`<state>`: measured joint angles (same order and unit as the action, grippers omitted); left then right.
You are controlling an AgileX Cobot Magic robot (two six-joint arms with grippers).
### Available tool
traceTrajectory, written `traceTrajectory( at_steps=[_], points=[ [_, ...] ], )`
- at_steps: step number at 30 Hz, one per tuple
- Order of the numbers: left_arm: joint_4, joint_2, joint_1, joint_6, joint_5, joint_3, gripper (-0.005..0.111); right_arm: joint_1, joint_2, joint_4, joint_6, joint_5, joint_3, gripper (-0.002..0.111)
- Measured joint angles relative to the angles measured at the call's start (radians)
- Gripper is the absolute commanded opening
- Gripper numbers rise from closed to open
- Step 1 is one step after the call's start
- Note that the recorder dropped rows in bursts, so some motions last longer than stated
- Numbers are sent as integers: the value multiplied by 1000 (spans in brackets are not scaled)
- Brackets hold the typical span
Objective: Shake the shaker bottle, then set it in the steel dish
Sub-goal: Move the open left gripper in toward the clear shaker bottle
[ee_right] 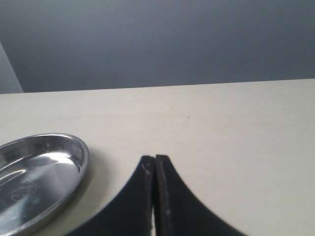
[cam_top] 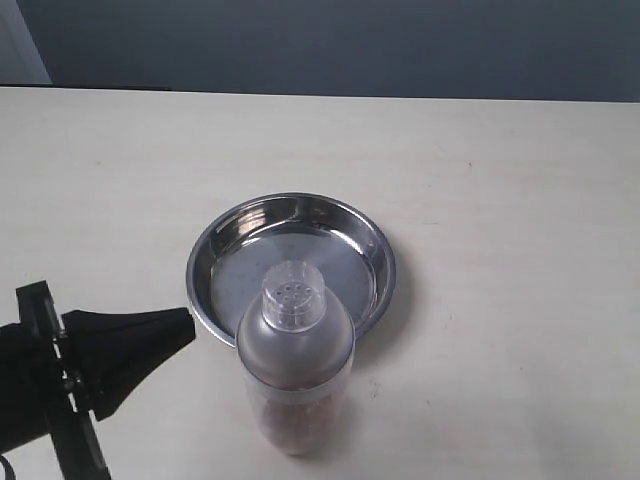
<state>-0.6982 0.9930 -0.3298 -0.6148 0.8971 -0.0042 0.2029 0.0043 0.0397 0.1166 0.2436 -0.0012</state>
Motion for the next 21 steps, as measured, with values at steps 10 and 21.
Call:
traceTrajectory(
  at_steps=[10,21],
  points=[
    [-151,112,0,-45,-14,2,0,0,0,0,0,0,0,-1],
    [-218,126,0,-164,-49,2,18,0,0,0,0,0,0,-1]
  ],
)
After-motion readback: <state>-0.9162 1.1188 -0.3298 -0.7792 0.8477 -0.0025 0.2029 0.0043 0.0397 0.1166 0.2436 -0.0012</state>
